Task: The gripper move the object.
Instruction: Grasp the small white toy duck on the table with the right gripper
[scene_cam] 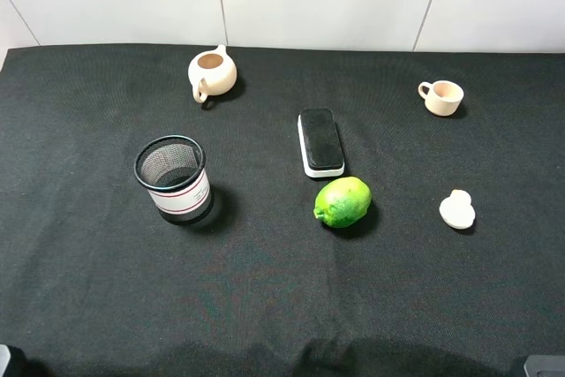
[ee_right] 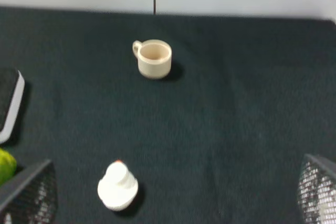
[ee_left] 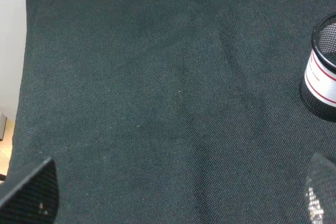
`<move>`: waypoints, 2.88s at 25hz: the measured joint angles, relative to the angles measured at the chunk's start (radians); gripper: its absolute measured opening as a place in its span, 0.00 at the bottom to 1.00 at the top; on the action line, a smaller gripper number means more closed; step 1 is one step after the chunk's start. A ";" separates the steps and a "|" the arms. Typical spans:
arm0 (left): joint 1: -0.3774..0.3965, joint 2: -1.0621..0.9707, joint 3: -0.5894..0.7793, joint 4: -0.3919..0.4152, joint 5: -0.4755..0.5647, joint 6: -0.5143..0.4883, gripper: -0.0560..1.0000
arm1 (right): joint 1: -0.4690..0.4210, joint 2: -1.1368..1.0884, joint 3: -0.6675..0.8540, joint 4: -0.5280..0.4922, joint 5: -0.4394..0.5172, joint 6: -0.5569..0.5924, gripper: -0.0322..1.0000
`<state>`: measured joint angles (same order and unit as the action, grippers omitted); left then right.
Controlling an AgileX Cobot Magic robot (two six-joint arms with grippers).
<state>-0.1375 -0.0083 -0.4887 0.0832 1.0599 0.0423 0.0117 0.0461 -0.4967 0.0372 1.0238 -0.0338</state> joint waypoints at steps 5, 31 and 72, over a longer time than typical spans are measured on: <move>0.000 0.000 0.000 0.000 0.000 0.000 0.99 | 0.000 0.177 0.000 0.000 -0.001 0.000 0.70; 0.000 0.000 0.000 0.000 0.000 0.000 0.99 | 0.000 0.922 -0.072 0.104 -0.095 -0.047 0.70; 0.000 0.000 0.000 0.000 0.000 0.000 0.99 | 0.110 1.547 -0.109 0.129 -0.419 -0.023 0.70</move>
<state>-0.1375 -0.0083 -0.4887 0.0832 1.0599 0.0423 0.1218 1.5934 -0.6053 0.1664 0.6051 -0.0569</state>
